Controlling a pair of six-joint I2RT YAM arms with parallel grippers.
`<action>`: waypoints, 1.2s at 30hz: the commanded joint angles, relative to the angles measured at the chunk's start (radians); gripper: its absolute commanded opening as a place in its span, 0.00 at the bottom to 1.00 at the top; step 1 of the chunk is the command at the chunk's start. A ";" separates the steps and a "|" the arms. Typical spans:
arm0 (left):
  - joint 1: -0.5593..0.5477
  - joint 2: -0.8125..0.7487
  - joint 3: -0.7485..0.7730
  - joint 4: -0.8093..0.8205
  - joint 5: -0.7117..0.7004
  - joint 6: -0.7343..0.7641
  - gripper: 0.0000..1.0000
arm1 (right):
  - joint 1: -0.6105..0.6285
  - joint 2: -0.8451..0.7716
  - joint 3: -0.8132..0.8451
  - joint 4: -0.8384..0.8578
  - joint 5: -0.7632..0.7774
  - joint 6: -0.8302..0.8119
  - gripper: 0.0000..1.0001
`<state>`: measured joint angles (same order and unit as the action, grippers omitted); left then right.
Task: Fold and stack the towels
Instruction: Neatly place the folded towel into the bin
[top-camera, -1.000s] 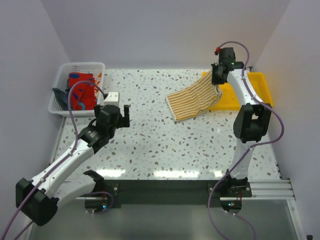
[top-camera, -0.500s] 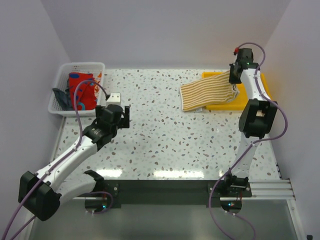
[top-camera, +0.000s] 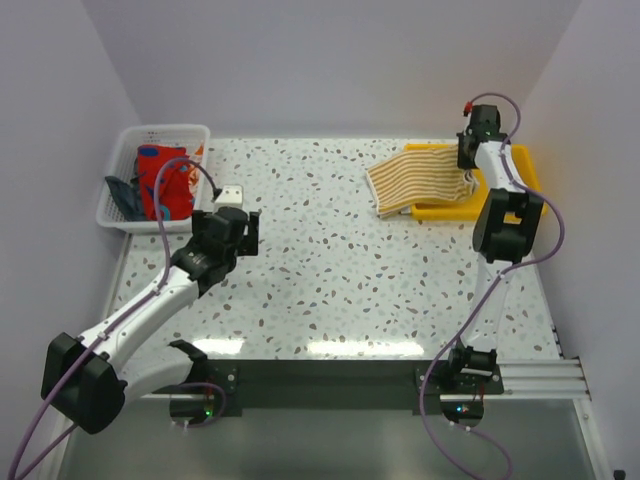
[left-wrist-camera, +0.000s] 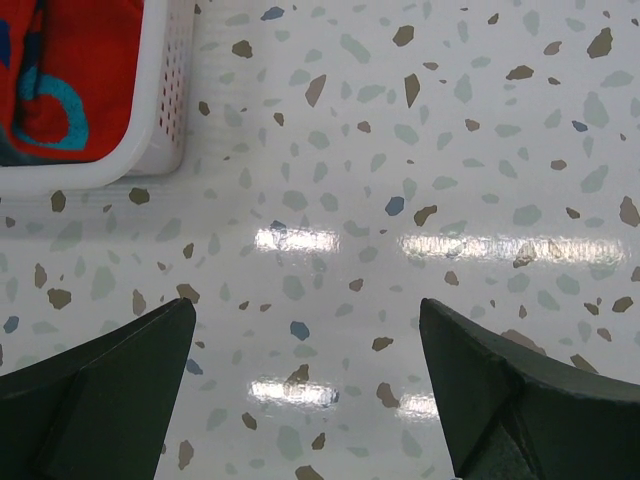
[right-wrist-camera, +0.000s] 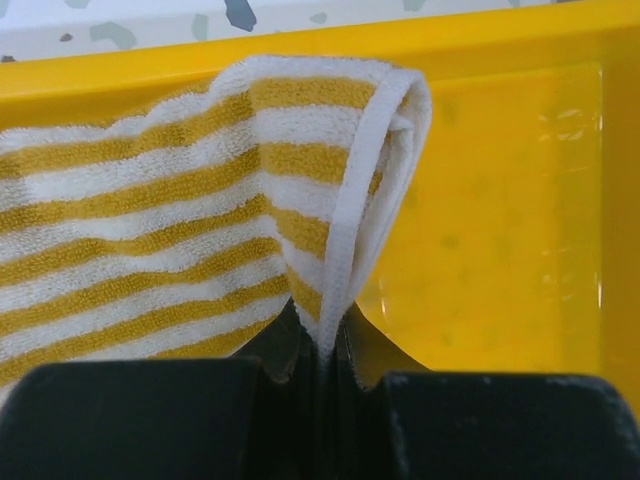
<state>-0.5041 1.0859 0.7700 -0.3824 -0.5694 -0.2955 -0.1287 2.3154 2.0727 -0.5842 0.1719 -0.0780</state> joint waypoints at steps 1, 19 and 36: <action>0.010 0.009 -0.012 0.056 -0.034 0.016 1.00 | -0.018 0.001 0.046 0.070 0.095 -0.084 0.00; 0.010 0.055 -0.034 0.091 -0.066 0.027 1.00 | -0.035 0.042 0.029 0.175 0.259 -0.321 0.00; 0.010 0.081 -0.031 0.096 -0.040 0.030 1.00 | -0.074 0.075 0.001 0.228 0.328 -0.348 0.00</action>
<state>-0.5030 1.1633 0.7383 -0.3336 -0.6060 -0.2710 -0.1921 2.3844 2.0705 -0.4179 0.4664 -0.4084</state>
